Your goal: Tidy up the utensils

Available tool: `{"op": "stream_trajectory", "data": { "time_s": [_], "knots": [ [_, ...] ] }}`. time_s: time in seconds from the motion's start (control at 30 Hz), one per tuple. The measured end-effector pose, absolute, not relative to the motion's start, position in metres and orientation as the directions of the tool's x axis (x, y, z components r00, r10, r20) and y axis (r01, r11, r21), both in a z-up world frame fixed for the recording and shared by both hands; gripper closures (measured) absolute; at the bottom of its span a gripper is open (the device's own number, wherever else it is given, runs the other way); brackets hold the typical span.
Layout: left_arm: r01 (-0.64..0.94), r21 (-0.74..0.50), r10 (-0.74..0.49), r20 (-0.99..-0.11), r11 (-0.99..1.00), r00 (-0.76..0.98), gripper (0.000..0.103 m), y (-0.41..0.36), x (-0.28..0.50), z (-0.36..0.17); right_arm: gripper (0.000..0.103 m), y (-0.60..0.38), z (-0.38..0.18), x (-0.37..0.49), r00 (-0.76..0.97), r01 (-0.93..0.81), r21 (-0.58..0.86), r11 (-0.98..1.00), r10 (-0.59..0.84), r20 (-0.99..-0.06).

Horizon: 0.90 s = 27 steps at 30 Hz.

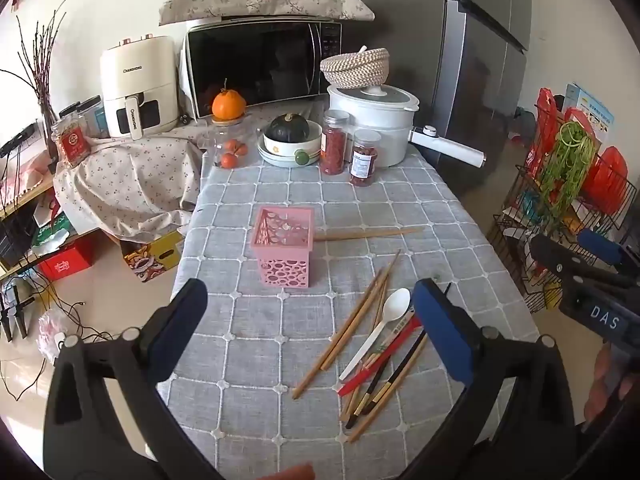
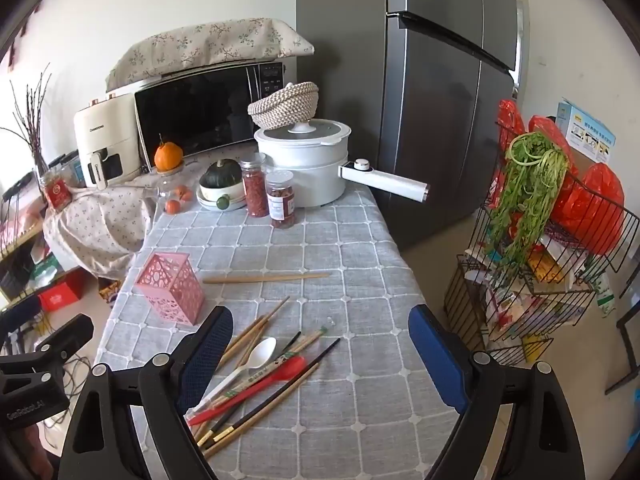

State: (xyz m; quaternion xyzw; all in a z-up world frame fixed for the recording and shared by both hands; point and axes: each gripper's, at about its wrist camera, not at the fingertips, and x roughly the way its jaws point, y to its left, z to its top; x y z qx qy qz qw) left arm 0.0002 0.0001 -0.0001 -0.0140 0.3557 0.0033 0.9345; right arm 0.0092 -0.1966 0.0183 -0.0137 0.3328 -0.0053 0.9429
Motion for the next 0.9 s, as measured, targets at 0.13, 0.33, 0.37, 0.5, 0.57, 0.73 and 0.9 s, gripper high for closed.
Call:
{"op": "stream_trajectory", "data": {
  "time_s": [0.13,0.33,0.37,0.5,0.57,0.73,0.9],
  "knots": [
    [-0.019,-0.016,0.004,-0.662,1.0,0.749,0.001,-0.002,-0.0002,0.0016,0.012,-0.1932,0.0201,0.0093,0.784,-0.004,-0.034,0.999,-0.018,-0.62],
    [-0.015,-0.007,0.006,-0.657,1.0,0.754,0.001,-0.0053,0.0019,0.0011,0.012,-0.1918,0.0131,0.015,0.772,-0.015,-0.012,1.0,0.004,-0.636],
    [-0.015,-0.004,0.008,-0.656,1.0,0.755,0.001,-0.0058,0.0025,0.0013,0.012,-0.1918,0.0132,0.0151,0.771,-0.016,-0.009,1.0,0.007,-0.636],
    [-0.01,0.0,0.008,-0.646,1.0,0.763,0.001,-0.0031,0.0,-0.0002,0.012,-0.1912,0.0123,0.0147,0.77,-0.022,-0.007,1.0,0.012,-0.638],
    [-0.01,0.0,0.008,-0.645,1.0,0.764,0.001,-0.0024,-0.0004,-0.0006,0.012,-0.191,0.0122,0.0151,0.77,-0.024,-0.007,1.0,0.014,-0.638],
    [-0.01,0.002,0.009,-0.643,1.0,0.765,0.001,-0.0024,-0.0013,-0.0009,0.012,-0.19,0.0117,0.0148,0.77,-0.022,-0.006,1.0,0.014,-0.638],
    [-0.011,0.009,0.015,-0.642,1.0,0.767,0.001,-0.0017,-0.0015,-0.0013,0.012,-0.1901,0.0116,0.0149,0.77,-0.023,-0.005,1.0,0.014,-0.638]
  ]
}}
